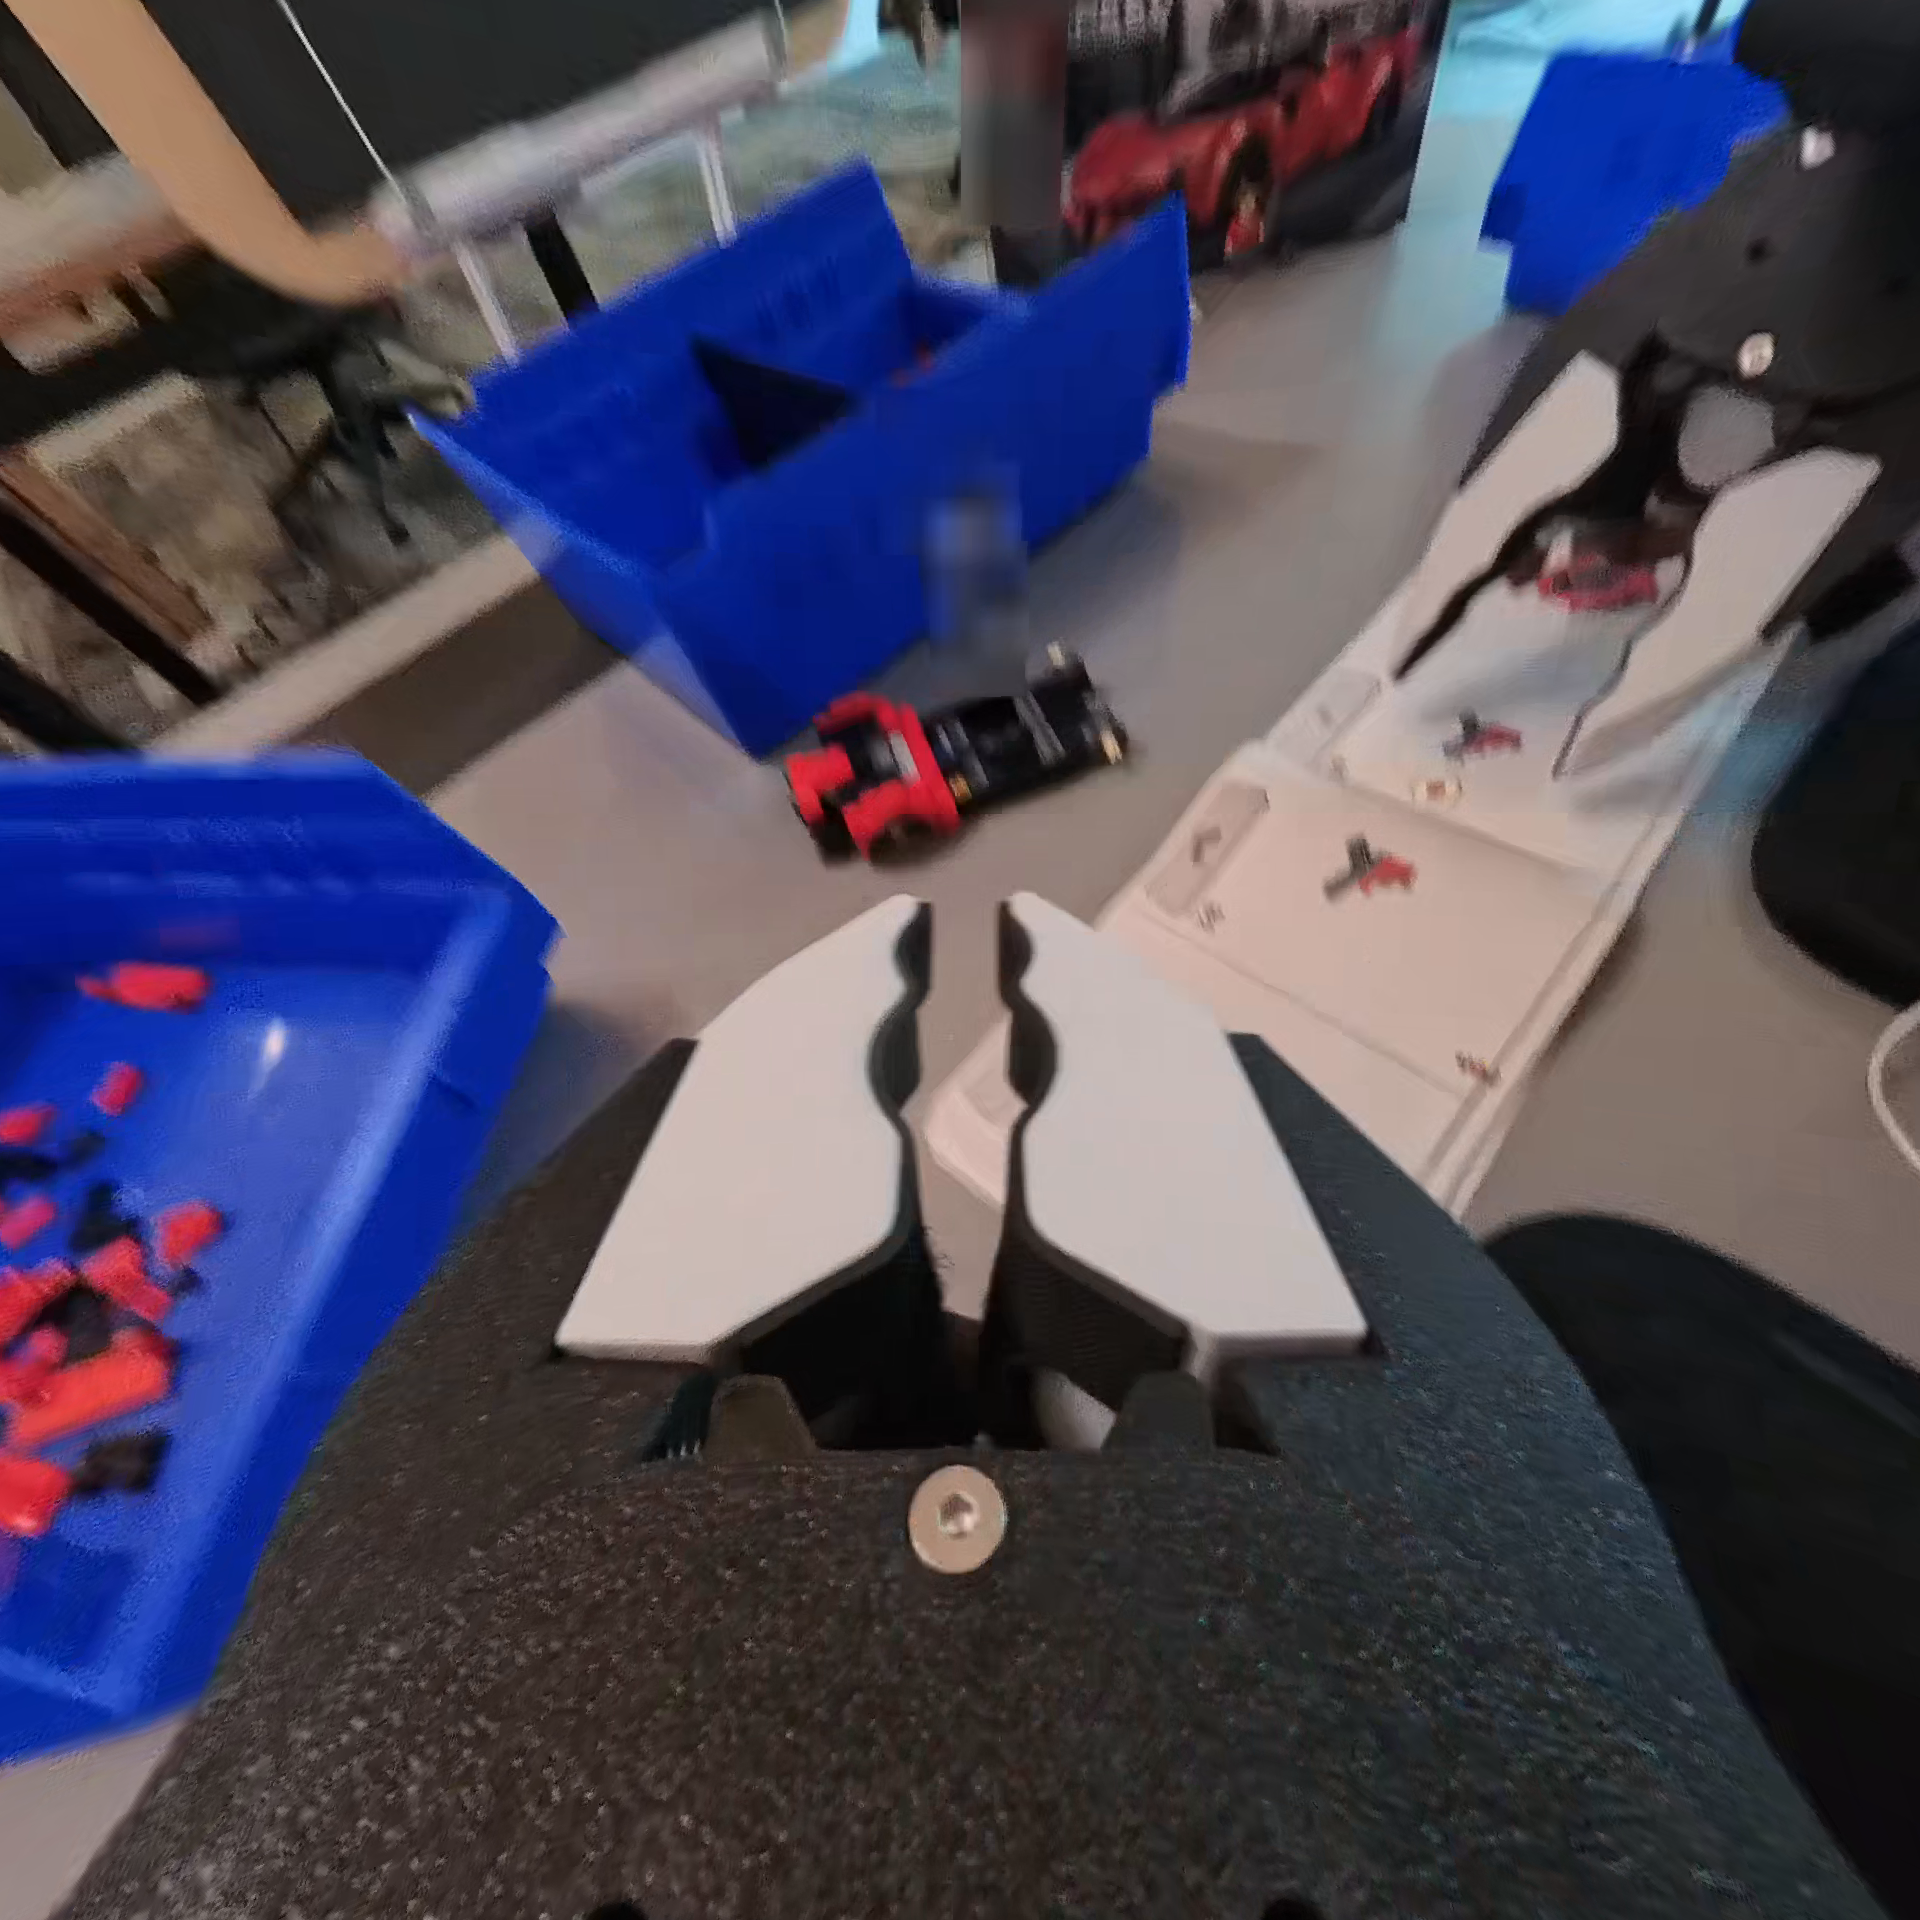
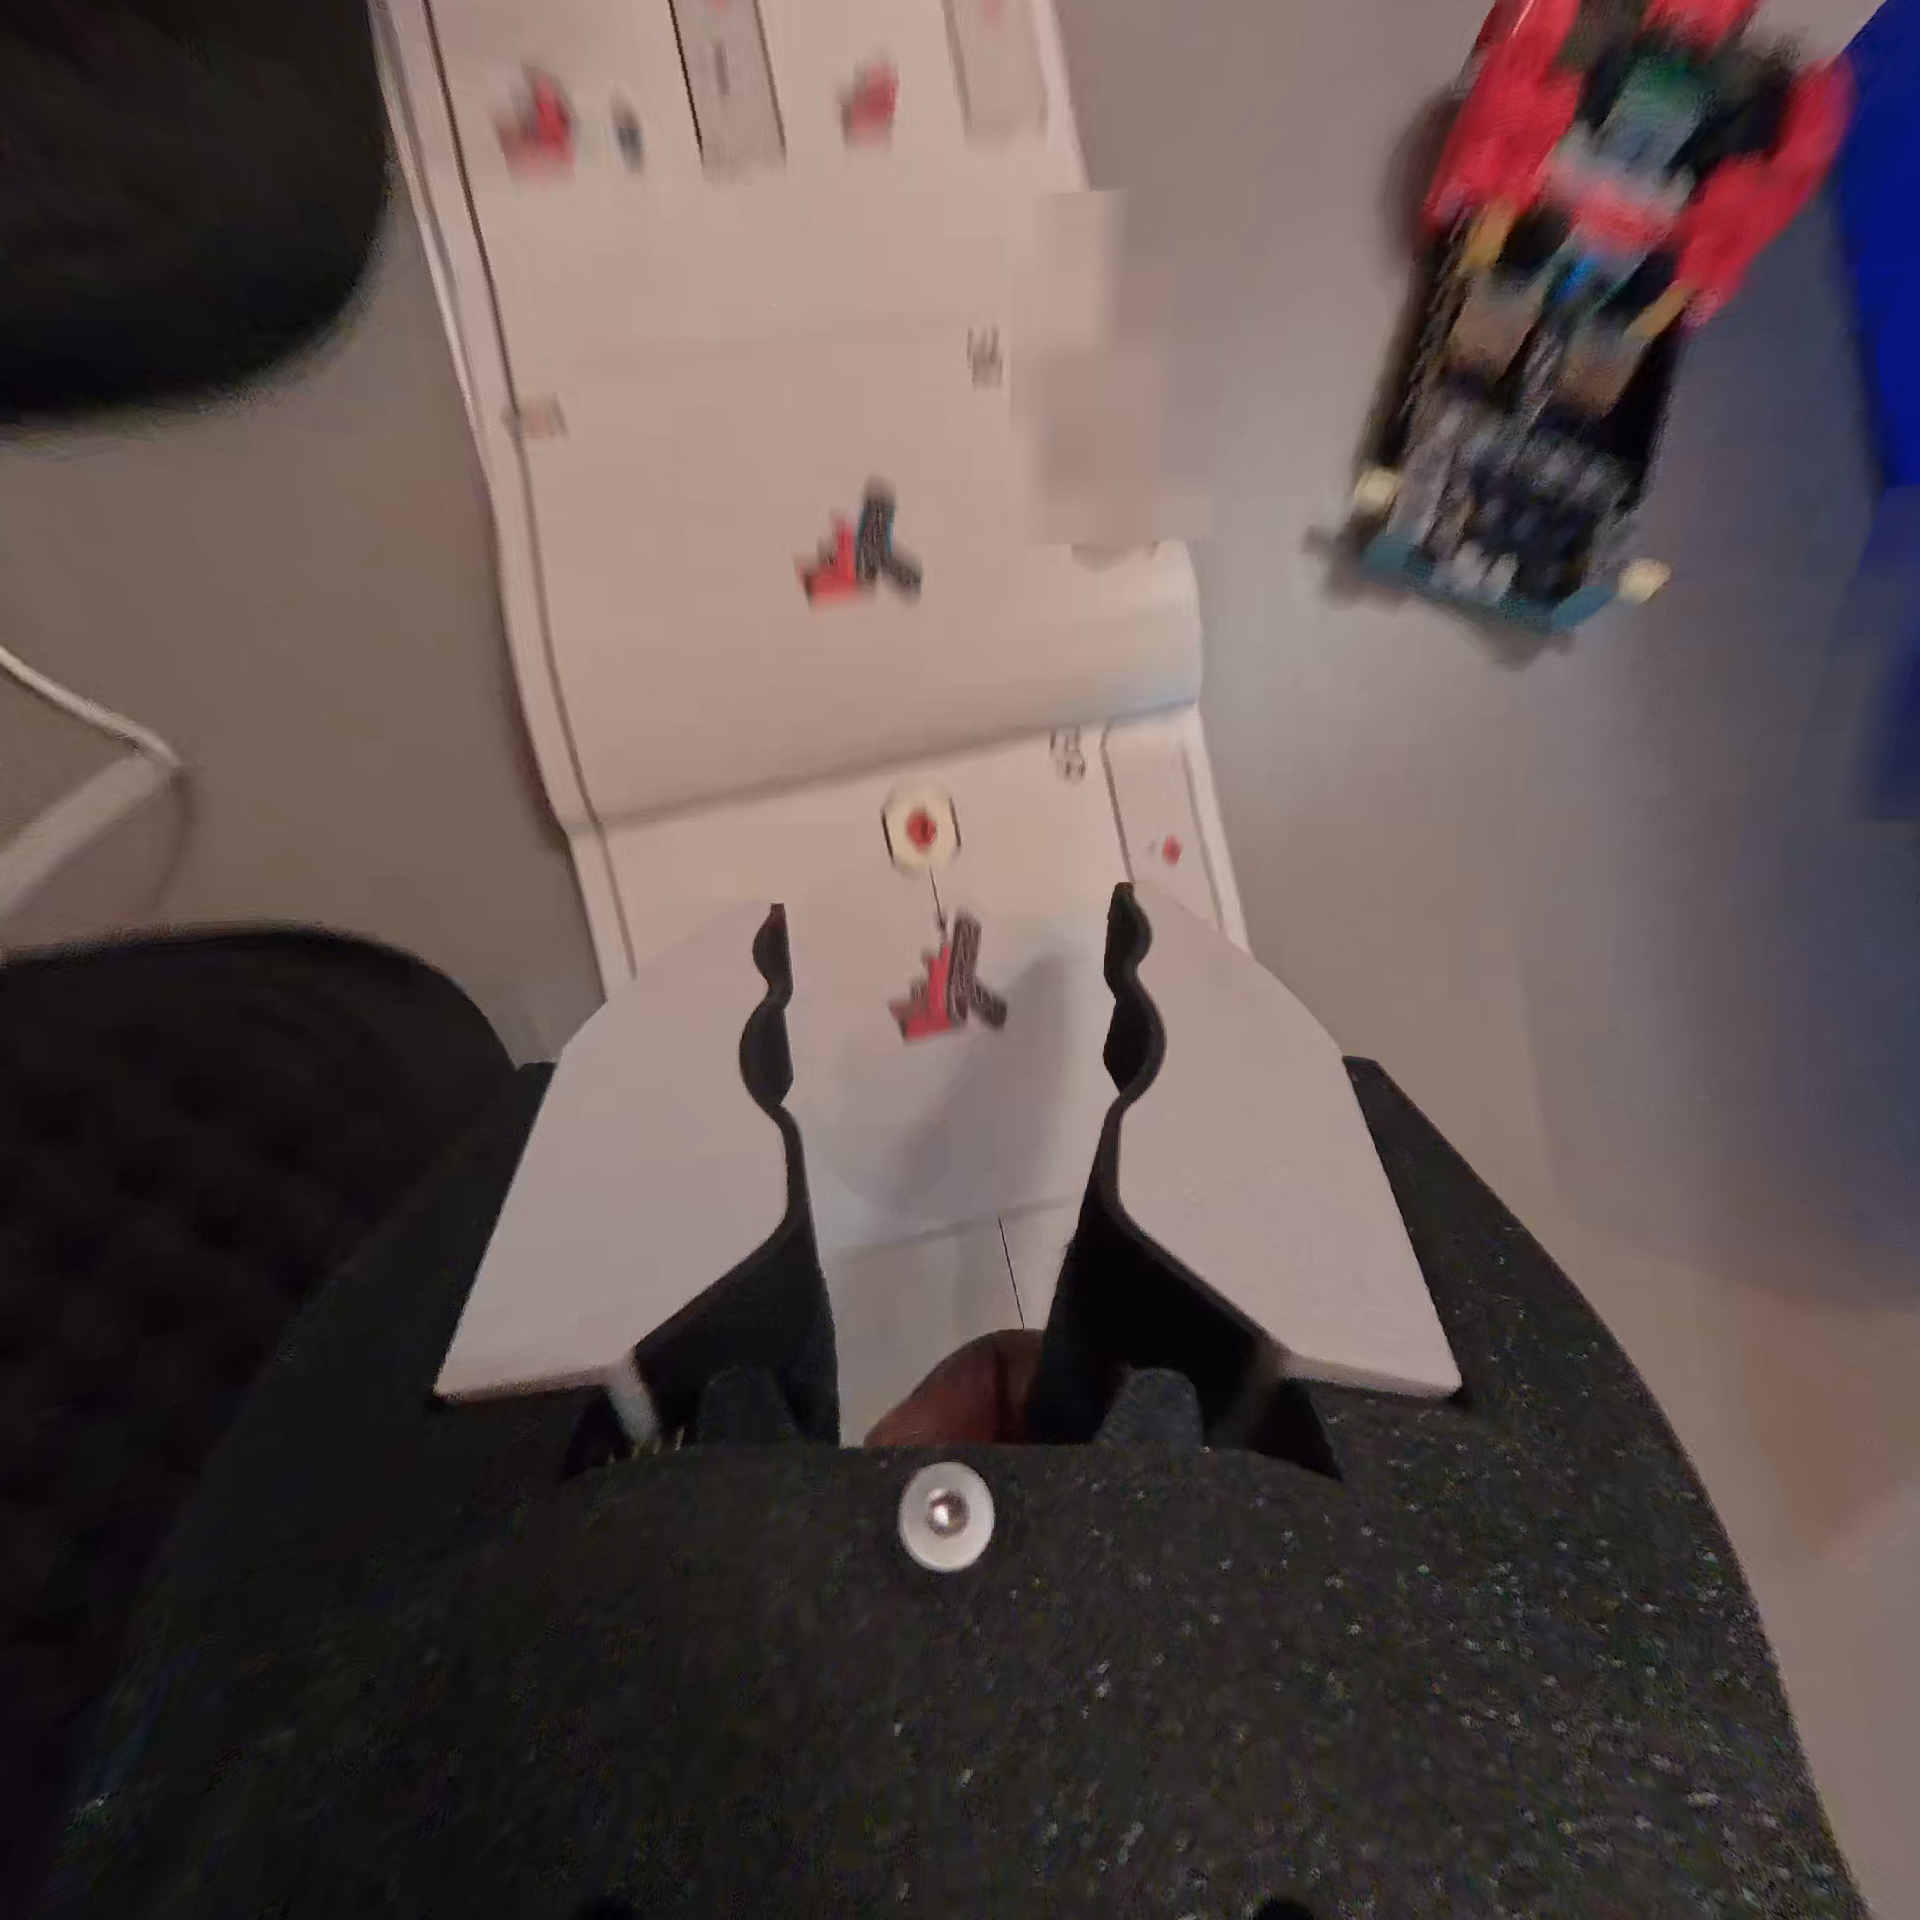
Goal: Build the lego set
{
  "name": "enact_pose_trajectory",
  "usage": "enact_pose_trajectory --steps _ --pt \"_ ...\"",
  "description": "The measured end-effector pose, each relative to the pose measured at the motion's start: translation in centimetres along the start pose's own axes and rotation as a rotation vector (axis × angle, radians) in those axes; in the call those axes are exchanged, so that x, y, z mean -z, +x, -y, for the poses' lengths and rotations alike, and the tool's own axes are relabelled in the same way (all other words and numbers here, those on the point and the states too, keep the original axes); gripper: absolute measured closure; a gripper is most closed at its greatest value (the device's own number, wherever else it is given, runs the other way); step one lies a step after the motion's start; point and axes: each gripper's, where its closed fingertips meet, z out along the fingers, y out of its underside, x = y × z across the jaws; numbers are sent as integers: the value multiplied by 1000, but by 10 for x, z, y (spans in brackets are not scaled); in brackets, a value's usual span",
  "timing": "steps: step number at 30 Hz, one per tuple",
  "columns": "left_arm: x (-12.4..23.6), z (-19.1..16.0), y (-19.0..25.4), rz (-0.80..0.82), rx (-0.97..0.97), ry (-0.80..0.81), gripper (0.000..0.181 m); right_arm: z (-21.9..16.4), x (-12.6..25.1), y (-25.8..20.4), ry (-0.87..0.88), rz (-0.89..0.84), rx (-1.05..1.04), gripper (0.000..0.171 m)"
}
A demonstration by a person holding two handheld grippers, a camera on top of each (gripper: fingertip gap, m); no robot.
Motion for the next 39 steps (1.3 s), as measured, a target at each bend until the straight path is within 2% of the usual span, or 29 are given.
enact_pose_trajectory --steps 2,3,5,7,9,11,16,17,21,25,28,30,32,35,37,39 --pt "4 49 -14 -40 -22 86 181 43 15 1 189 -1 -90 114" --pt "6 75 -18 -72 -41 128 181 64 23 4 289 -11 -135 113" --pt "5 118 -30 -97 -84 182 181 92 31 14 442 -76 -198 122" --pt "-7 150 -48 -55 -77 228 181 96 26 32 495 -209 -258 140" --pt "-26 158 -61 -4 -61 250 181 89 14 41 514 -284 -295 161" --pt "-51 140 -62 0 -30 257 181 84 3 36 552 -251 -273 169" --pt "-94 79 -22 -260 172 336 181 77 -11 36 533 -206 -279 168" --pt "-99 67 -15 -279 158 311 181 76 -15 36 520 -189 -288 166" --pt "-114 23 -17 -191 -73 166 181 74 -24 30 477 -167 -260 163" --pt "-115 14 -18 -239 5 207 181 73 -28 28 454 -142 -260 160" --pt "-109 15 -33 -173 1 218 176 72 -28 29 461 -118 -283 160" --pt "-97 17 -46 -109 -93 162 159 73 -26 29 479 -105 -296 159" --pt "-71 17 -82 59 -196 58 133 73 -24 30 494 -97 -314 159" --pt "-24 7 -121 165 -162 -53 111 72 -23 30 500 -87 -337 159" --pt "-8 -22 -140 180 -95 -180 113 72 -24 29 491 -81 -339 159" --pt "1 -66 -157 207 -104 -390 122 71 -26 28 478 -80 -330 159"
